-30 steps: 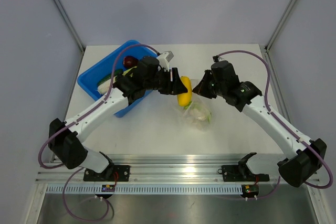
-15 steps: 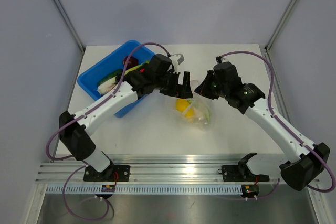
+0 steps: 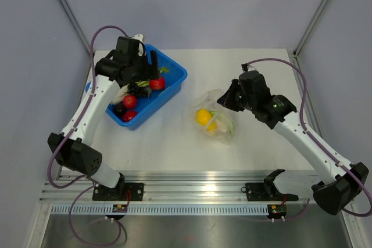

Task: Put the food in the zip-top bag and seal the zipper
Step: Pick up the fake vegetable from the bin.

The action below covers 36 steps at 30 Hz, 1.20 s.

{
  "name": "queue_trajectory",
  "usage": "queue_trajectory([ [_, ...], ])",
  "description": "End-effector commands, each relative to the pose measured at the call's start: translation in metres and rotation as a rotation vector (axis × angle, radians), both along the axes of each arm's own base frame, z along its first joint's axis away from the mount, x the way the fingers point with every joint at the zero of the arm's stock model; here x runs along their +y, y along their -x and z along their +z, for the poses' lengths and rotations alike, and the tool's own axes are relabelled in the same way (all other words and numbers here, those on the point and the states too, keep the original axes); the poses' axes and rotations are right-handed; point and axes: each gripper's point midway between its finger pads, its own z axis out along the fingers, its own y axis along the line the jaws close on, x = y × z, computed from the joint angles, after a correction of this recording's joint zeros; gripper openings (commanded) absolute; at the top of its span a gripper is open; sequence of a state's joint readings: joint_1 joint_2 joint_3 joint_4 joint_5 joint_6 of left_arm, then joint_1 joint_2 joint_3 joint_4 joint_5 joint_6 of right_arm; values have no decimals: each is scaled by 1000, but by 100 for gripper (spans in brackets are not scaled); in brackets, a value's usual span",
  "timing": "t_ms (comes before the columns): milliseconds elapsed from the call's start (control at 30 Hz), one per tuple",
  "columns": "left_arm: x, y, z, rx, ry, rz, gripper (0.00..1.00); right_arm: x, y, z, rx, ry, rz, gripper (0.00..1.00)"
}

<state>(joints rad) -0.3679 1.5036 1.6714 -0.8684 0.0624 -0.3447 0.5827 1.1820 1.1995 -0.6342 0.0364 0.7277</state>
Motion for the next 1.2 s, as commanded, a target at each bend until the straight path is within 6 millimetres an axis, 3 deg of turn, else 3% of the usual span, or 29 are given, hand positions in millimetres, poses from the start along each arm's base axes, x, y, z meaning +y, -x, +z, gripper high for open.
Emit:
queue_trajectory([
  [0,59,-17,-53,145,-211,229,82,-2,3,9,-27,-16,-10,0],
  [200,126,-37,-102,232,-265,438,77,-6,5,10,-32,-8,-16,0],
  [300,148,-39,-129,297,-304,496,79,-8,6,10,-30,-5,-18,0],
  [500,153,-41,-170,376,-286,516,79,-7,4,9,-27,-1,-18,0],
  [567,153,-44,-183,394,-282,530,83,-6,4,9,-27,-2,-16,0],
  [867,163,-54,-210,420,-268,591,84,-6,3,7,-23,3,-19,0],
  [1100,166,-61,-225,420,-286,609,75,-4,2,7,-24,-1,-15,0],
  [1167,166,-61,-229,430,-289,607,68,-4,2,7,-22,-2,-15,0],
])
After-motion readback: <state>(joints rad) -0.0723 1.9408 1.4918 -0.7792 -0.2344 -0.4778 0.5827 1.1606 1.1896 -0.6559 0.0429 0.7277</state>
